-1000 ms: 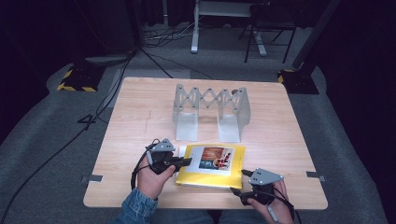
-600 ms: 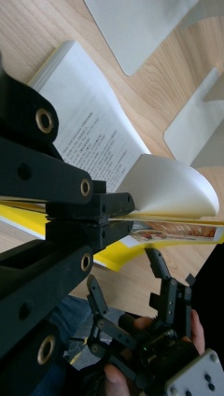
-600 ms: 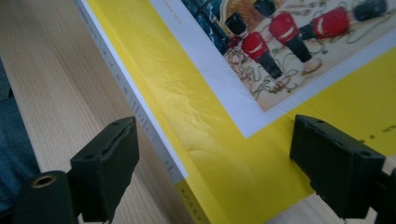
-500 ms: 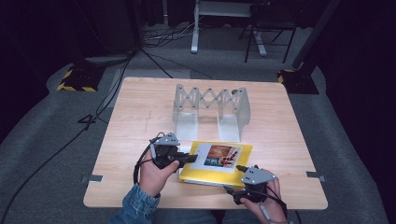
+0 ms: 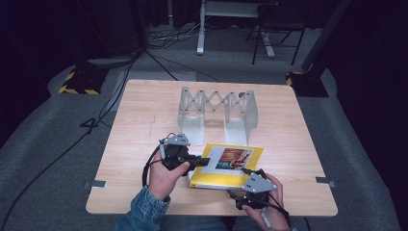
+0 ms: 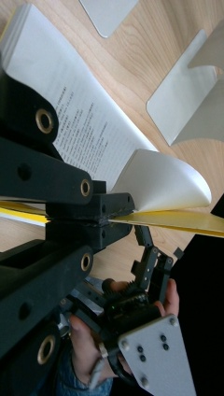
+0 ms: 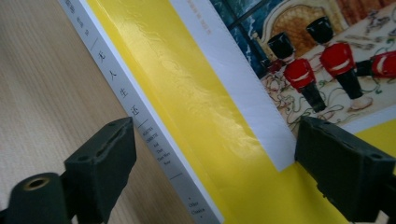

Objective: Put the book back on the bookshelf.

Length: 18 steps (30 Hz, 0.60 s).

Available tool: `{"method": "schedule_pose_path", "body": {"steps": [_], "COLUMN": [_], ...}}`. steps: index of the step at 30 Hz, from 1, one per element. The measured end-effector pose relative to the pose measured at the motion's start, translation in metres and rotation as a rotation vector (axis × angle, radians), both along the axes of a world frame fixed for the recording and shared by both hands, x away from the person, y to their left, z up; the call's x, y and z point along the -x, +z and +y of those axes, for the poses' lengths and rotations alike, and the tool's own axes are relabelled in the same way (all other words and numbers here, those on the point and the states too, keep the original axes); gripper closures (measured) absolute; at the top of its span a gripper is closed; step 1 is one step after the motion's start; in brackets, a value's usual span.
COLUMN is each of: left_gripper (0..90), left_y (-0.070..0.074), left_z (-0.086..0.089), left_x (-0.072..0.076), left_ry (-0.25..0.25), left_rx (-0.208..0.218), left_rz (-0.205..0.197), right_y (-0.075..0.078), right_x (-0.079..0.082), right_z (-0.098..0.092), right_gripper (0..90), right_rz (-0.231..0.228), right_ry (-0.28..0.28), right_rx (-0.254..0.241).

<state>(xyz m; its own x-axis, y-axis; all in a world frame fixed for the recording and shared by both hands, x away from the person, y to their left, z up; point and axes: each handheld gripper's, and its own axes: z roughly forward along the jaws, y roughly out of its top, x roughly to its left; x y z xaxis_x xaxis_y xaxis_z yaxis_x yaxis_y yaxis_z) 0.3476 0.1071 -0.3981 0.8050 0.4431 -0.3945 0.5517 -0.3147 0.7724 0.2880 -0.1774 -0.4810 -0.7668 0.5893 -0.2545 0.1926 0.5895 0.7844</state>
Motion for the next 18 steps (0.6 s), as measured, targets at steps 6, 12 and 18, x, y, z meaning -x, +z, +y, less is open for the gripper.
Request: {"method": "schedule_pose_path", "body": {"steps": [6, 12, 18], "left_gripper": [88.3, 88.3, 88.4], "left_y": [-0.002, -0.005, -0.006], "left_z": [0.000, -0.002, -0.002], "left_x": [-0.003, -0.004, -0.004], "left_ry": [0.000, -0.007, -0.017], "left_rx": [0.016, 0.013, 0.029], "left_rz": [0.014, 0.031, 0.047], "right_y": [-0.006, -0.015, -0.021], "right_x": [0.000, -0.005, -0.011], "right_z": [0.006, 0.017, 0.022], "right_gripper": [9.4, 5.4, 4.6], "right_rz": [-0.055, -0.124, -0.165], "right_ry": [-0.010, -0.023, -0.047], "right_rx": [0.055, 0.121, 0.126]}}
